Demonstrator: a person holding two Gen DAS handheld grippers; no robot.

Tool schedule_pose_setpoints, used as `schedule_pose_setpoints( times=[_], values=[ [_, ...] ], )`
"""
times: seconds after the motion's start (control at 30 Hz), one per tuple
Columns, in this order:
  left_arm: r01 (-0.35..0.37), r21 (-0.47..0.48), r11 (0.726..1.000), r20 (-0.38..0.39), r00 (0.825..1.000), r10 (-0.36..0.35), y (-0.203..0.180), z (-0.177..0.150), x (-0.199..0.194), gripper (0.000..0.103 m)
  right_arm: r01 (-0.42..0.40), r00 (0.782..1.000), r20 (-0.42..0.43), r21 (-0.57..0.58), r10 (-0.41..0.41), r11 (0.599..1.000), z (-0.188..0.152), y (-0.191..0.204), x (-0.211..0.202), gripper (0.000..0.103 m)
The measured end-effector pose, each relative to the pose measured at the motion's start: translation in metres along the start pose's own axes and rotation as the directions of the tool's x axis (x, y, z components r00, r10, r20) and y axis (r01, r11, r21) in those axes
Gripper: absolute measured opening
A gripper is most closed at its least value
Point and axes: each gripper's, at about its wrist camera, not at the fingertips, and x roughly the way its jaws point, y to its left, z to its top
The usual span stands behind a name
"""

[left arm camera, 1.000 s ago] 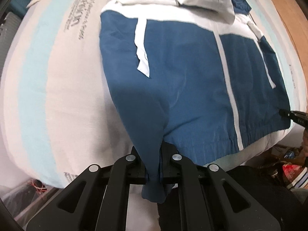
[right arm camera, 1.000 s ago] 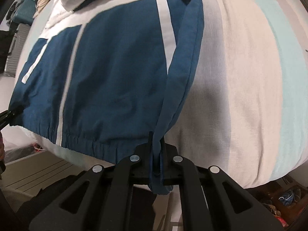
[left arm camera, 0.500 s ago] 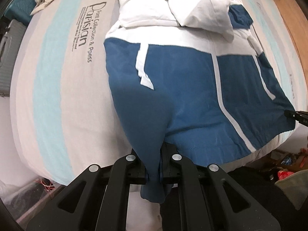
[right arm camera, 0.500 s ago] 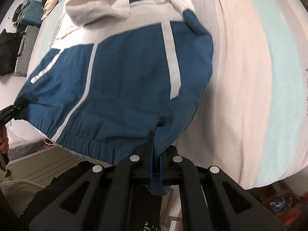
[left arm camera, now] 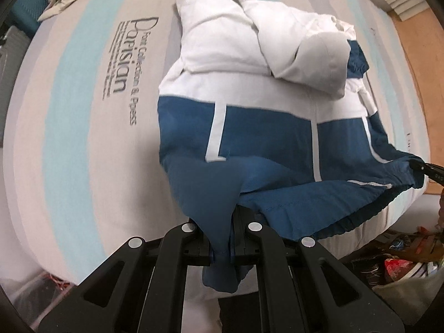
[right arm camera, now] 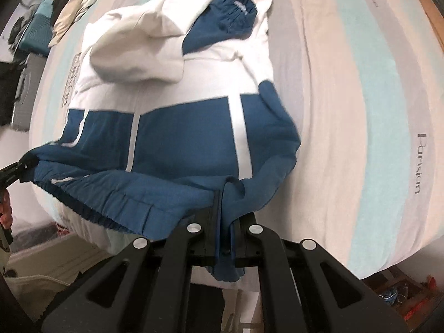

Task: Fold large clothes
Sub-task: 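Lift the hem with both grippers and fold it over toward the hood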

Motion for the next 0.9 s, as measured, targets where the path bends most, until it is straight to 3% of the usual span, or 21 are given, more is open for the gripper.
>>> schedule_pose_setpoints(
  times=[0.3, 0.9],
  values=[
    [0.027, 0.01, 1.0, 0.019, 0.999, -0.028, 0.014, 0.034, 0.001, 0.006, 0.049, 0.996, 0.068, 0.012, -0.049, 0.999, 0.036, 0.014, -0.011, 0.003],
    [0.01, 0.023, 1.0, 0.064, 0.998, -0.011, 0.013, 0.114, -0.003, 0.006, 0.054, 0.988, 0.144, 0.03, -0.058, 0.998, 0.093, 0.008, -0.017, 0.003]
  ],
)
